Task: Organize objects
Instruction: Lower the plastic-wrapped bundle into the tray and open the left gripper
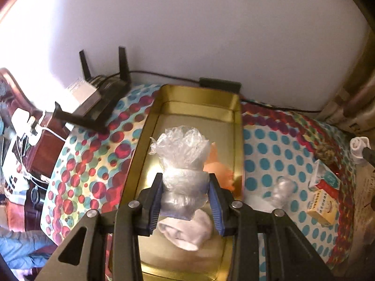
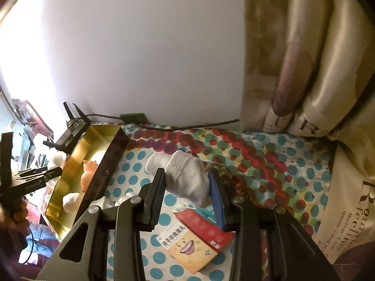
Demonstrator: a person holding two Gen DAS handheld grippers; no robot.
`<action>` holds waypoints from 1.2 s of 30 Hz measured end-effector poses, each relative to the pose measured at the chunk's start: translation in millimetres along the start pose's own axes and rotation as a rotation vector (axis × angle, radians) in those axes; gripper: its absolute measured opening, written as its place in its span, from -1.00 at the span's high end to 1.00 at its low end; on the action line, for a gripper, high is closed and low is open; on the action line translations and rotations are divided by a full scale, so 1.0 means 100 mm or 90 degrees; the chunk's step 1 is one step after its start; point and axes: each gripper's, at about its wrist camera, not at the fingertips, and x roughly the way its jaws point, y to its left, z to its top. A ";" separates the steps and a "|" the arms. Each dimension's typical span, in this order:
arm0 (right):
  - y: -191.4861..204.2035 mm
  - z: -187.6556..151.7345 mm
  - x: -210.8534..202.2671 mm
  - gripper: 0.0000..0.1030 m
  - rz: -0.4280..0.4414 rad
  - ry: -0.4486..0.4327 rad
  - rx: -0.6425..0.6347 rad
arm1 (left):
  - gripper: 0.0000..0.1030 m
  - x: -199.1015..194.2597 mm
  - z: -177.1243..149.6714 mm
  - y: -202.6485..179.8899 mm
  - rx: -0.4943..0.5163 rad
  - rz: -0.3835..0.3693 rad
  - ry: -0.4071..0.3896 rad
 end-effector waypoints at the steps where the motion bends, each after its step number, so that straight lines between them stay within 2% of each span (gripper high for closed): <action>1: 0.03 0.00 0.00 0.33 0.001 0.000 -0.003 | 0.28 0.02 -0.01 0.02 -0.003 -0.002 0.005; 10: 0.18 -0.01 -0.01 0.33 0.000 0.004 -0.009 | 0.28 0.27 -0.12 0.13 0.008 -0.006 0.042; 25: 0.36 -0.08 -0.03 0.33 -0.009 0.011 -0.009 | 0.23 0.45 -0.10 0.16 0.048 -0.002 0.055; 36: 0.44 -0.09 -0.06 0.33 -0.010 0.013 -0.011 | 0.21 0.51 -0.11 0.20 0.051 -0.001 0.066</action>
